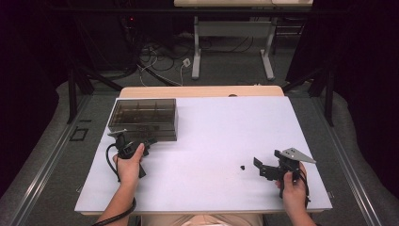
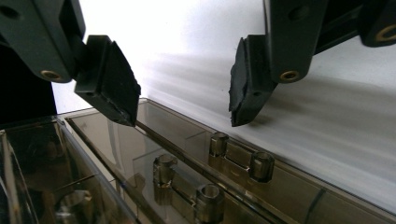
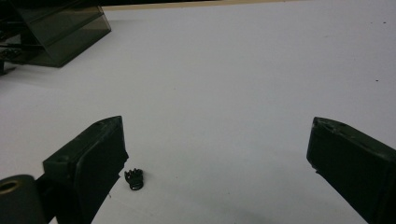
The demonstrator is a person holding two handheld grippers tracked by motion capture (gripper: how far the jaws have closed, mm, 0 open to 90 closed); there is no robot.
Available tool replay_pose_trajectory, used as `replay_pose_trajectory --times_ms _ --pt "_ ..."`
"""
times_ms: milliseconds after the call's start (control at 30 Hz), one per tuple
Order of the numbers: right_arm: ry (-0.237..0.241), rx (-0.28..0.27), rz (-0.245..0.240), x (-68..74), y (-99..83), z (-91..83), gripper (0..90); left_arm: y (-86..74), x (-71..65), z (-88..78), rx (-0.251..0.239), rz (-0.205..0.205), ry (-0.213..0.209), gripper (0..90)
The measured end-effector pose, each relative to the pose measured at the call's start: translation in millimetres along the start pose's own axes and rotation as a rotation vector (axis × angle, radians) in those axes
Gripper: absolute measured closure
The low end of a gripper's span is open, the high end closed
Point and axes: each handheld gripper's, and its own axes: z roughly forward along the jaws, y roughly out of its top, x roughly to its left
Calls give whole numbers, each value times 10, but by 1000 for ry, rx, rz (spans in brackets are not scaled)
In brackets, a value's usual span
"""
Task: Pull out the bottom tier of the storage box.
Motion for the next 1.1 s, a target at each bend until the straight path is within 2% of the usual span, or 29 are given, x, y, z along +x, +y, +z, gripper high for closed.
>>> replay_pose_trajectory --times_ms 67,100,200,300,367,500,567,633,900,1100 --pt "1 1 -2 -3 -1 1 44 11 11 -6 17 -4 -1 440" --pt "2 4 -2 -3 0 1 45 6 12 9 1 -10 3 443" --pt "4 7 -3 -3 0 1 46 12 25 17 -2 -14 2 446" --pt "10 12 -3 -4 0 1 47 23 36 16 15 -17 -1 463" --pt "6 13 1 4 0 2 47 19 37 34 0 -19 -1 481" --pt "6 23 2 6 0 5 47 26 41 45 14 -10 2 496" --pt "8 13 4 8 -5 13 47 20 42 71 -2 -9 14 505" --pt "6 22 3 9 -4 11 47 27 52 69 12 -4 9 523" --pt "10 26 0 5 -7 17 47 19 61 106 -14 4 7 567" --pt "15 35 2 5 -5 19 48 29 78 105 -5 10 4 601"
